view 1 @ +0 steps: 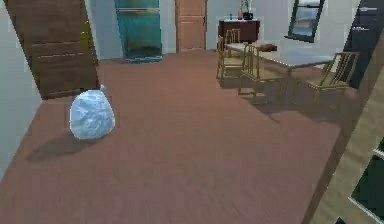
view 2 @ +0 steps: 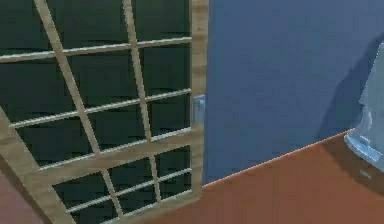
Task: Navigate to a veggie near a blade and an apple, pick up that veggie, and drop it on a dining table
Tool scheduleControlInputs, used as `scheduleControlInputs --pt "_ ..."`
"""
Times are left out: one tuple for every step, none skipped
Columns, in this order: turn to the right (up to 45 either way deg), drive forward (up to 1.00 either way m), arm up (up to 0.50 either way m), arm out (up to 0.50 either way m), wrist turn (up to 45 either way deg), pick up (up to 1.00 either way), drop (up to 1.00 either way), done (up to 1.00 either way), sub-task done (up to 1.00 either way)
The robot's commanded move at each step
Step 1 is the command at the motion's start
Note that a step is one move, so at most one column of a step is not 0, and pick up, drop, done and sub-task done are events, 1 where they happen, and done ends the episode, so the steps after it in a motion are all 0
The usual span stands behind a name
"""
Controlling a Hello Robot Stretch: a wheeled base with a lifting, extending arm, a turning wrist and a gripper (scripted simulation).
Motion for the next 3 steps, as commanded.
scheduleControlInputs --pt "0.0 1.0 0.0 0.0 0.0 0.0 0.0 0.0 0.0" --pt "-3.0 0.0 0.0 0.0 0.0 0.0 0.0 0.0 0.0" --pt "0.0 1.0 0.0 0.0 0.0 0.0 0.0 0.0 0.0"
